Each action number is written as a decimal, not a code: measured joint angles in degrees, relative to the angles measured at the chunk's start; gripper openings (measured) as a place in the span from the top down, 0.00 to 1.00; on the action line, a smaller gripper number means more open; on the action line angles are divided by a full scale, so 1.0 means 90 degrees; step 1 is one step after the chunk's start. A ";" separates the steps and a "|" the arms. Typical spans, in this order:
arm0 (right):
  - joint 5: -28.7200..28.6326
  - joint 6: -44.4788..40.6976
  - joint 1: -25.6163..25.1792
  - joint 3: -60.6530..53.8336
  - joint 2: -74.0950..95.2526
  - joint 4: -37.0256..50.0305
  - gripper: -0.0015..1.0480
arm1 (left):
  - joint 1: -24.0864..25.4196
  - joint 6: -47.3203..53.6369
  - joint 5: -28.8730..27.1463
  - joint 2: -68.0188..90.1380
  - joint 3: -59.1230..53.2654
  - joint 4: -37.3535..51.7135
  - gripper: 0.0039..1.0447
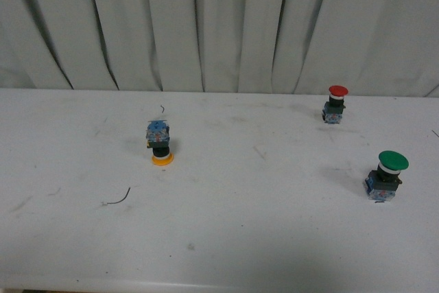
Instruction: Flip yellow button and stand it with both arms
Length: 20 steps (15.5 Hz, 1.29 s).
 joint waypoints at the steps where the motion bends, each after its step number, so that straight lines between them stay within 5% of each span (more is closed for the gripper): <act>1: 0.0000 0.0000 0.0000 0.0000 0.0000 0.0000 0.06 | 0.0000 0.0000 0.0000 0.0000 0.0000 0.0000 0.06; 3: 0.0000 0.0000 0.0000 0.0000 0.0000 0.0002 0.06 | -0.0007 -0.0010 -0.0034 0.0012 0.0007 -0.0068 0.06; 4: 0.0002 0.0000 0.0000 0.0000 0.0000 0.0000 0.06 | -0.0376 -0.0464 -0.0826 0.0714 0.0454 -0.1035 0.06; 7: 0.0000 0.0000 0.0000 0.0000 0.0000 0.0000 0.06 | -0.0639 -0.0780 -0.1321 0.2399 0.1015 0.0342 0.06; 13: 0.0000 0.0000 0.0000 0.0000 0.0000 0.0002 0.06 | -0.1018 -0.0942 -0.1217 0.7004 0.2645 0.3823 0.06; 15: 0.0000 0.0000 0.0000 0.0000 0.0000 0.0002 0.06 | -0.1239 -0.0855 -0.1105 0.8726 0.3801 0.3886 0.06; 20: 0.0000 0.0000 0.0000 0.0000 0.0000 0.0002 0.06 | -0.1761 -0.0699 -0.1178 1.1659 0.6970 0.2108 0.06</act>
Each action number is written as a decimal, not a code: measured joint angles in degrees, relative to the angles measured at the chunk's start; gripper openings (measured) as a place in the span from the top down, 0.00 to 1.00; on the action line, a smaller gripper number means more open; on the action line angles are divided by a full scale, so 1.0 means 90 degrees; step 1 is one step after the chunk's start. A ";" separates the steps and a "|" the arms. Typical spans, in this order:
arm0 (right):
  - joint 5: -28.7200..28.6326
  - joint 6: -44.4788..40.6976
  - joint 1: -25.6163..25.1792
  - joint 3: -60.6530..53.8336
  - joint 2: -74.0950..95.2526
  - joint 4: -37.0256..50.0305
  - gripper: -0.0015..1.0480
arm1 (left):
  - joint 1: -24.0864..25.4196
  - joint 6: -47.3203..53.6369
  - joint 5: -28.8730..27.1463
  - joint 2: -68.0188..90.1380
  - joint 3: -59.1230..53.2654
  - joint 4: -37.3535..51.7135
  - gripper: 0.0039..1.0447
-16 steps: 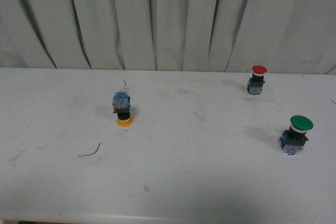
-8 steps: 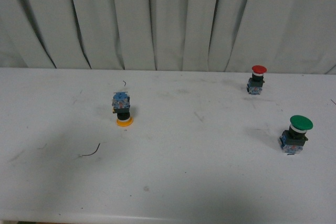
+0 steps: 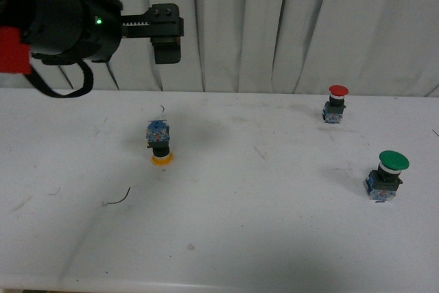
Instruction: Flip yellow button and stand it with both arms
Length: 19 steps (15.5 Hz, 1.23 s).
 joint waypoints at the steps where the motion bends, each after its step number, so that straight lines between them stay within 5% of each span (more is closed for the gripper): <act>1: 0.0000 0.0000 0.0000 0.0000 0.0000 0.0000 0.06 | -0.0019 -0.0017 -0.0002 0.0206 0.0291 -0.0253 0.06; 5: 0.0000 0.0000 0.0000 0.0000 0.0000 0.0000 0.06 | 0.0117 -0.0736 0.0491 0.1639 0.1829 -0.2392 0.06; 19: 0.0000 0.0000 0.0000 0.0000 0.0000 0.0000 0.06 | 0.0151 -0.0828 0.0396 0.2528 0.2302 -0.2606 0.06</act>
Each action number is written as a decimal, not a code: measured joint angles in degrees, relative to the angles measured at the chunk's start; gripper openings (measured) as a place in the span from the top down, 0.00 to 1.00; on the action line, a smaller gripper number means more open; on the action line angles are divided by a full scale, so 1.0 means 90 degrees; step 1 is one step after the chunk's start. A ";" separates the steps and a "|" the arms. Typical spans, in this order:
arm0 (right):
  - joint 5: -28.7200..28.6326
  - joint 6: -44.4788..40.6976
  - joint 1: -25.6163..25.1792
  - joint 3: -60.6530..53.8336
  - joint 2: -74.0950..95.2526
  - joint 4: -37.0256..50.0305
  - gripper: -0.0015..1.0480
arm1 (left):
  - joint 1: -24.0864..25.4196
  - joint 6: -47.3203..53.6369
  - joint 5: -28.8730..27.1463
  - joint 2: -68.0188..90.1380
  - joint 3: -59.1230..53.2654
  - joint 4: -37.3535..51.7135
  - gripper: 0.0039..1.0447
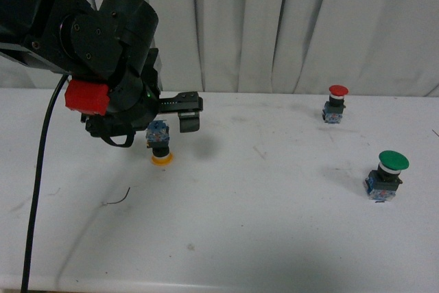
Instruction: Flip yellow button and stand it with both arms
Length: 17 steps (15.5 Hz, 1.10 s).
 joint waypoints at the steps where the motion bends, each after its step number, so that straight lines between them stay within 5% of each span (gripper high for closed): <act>1: 0.0000 0.0000 0.0000 0.0000 0.0000 0.0000 0.06 | -0.0002 0.0007 -0.0024 0.0032 0.0034 -0.0005 0.06; 11: 0.0000 0.0000 0.0000 0.0000 0.0000 0.0000 0.06 | -0.0109 0.0345 -0.0308 0.0121 0.0250 -0.0136 0.06; 12: 0.0000 0.0000 0.0000 0.0000 0.0000 0.0000 0.06 | -0.0114 0.0369 -0.0335 0.0143 0.0274 -0.0141 0.13; 13: 0.0000 0.0000 0.0000 0.0000 0.0000 0.0000 0.06 | -0.0117 0.0415 -0.0367 0.0180 0.0287 -0.0138 0.37; 17: 0.0000 0.0000 0.0000 0.0000 0.0000 0.0000 0.06 | -0.0134 0.0498 -0.0435 0.0185 0.0313 -0.0126 0.69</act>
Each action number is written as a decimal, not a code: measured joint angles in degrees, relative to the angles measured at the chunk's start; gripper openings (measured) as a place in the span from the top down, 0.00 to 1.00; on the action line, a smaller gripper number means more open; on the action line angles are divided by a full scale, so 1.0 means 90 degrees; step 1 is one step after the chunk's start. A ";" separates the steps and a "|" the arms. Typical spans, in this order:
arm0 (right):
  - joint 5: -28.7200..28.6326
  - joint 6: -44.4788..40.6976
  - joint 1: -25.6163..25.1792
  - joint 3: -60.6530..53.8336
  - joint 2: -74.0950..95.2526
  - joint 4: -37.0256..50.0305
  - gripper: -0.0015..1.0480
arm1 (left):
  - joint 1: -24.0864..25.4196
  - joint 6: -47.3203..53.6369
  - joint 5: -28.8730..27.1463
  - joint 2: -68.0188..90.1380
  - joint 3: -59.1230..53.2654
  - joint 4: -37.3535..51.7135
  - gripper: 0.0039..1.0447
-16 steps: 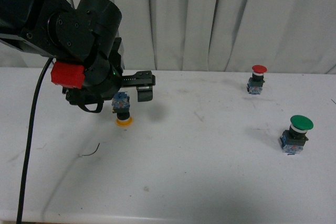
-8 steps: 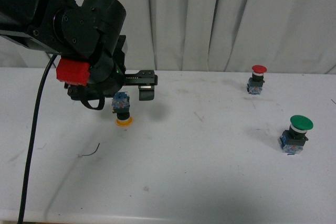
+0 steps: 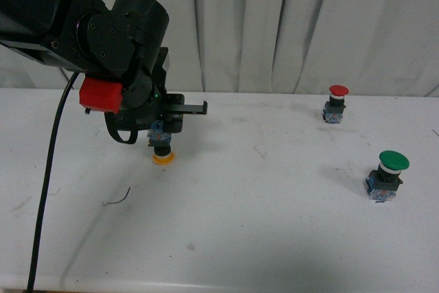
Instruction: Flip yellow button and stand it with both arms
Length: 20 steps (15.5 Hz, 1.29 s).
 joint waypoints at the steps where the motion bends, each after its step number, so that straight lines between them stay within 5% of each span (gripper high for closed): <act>1: 0.0000 0.0000 0.0000 0.0000 0.0000 0.0000 0.06 | -0.0007 0.0005 0.0000 -0.0002 -0.0005 0.0061 0.70; 15: 0.0000 0.0000 0.0000 0.0000 0.0000 0.0000 0.06 | -0.0707 0.0663 0.0440 -0.4267 -0.3145 0.1574 0.71; 18: 0.0000 0.0000 0.0000 0.0000 0.0000 0.0000 0.06 | -0.0891 0.0304 0.1010 -0.5178 -0.3835 0.2047 0.71; 20: 0.0000 0.0000 0.0000 0.0000 0.0000 0.0000 0.06 | -0.0656 -0.0323 0.1928 -0.5382 -0.4352 0.2856 0.71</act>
